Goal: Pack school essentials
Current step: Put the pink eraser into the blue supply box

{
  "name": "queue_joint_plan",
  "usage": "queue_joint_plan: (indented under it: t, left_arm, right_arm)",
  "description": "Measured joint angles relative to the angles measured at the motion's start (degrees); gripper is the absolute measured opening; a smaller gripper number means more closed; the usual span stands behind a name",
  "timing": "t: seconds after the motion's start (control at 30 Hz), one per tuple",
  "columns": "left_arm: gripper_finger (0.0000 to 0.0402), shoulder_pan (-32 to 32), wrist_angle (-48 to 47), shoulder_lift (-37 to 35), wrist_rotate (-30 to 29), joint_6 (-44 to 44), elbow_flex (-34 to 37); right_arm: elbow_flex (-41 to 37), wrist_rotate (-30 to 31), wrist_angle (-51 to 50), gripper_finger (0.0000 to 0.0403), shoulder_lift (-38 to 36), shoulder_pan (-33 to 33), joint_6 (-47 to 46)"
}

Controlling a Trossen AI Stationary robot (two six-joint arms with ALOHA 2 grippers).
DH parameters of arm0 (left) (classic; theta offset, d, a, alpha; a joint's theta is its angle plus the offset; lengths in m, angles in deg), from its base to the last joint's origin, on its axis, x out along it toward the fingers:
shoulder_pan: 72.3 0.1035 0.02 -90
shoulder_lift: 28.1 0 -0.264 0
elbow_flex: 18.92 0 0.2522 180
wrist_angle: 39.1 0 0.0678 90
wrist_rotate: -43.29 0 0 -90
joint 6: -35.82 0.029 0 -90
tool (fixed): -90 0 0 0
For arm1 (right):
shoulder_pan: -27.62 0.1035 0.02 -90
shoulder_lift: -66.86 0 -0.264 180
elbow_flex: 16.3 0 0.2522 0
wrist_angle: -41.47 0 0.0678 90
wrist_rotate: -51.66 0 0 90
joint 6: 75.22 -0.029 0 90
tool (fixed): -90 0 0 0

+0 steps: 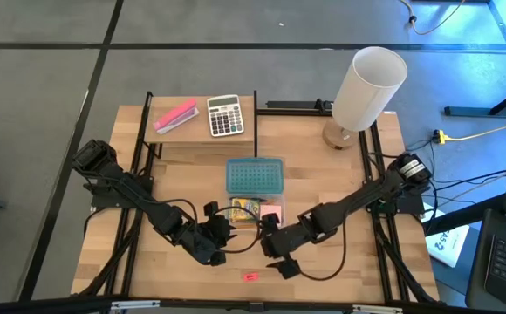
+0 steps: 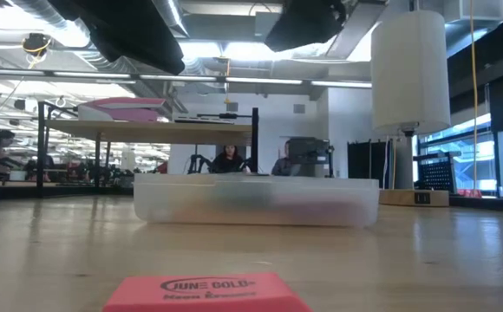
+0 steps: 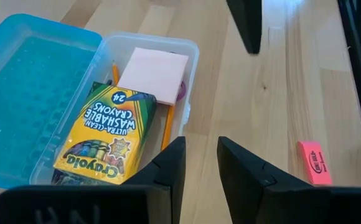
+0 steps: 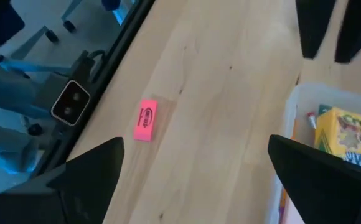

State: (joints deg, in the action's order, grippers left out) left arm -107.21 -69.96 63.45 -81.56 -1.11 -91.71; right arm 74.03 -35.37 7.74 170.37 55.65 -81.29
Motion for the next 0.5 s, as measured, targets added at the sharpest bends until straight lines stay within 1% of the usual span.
queue_joint_plan:
  t: [0.23,0.4,0.5]
  left_arm:
    - [0.0086,0.0,0.0,0.0,0.0,0.0,0.0]
    - [0.0086,0.8,-0.2,0.0,-0.4,7.9,0.0]
    - [0.0085,1.2,0.1,0.0,-0.5,9.4,0.0]
  right_arm:
    - [0.0,-0.1,2.7,0.0399,4.4,0.8,-1.1]
    - [-0.1,-0.5,3.9,0.0399,5.2,1.1,-1.1]
    - [-0.1,-0.5,4.5,0.0399,5.6,1.4,-1.2]
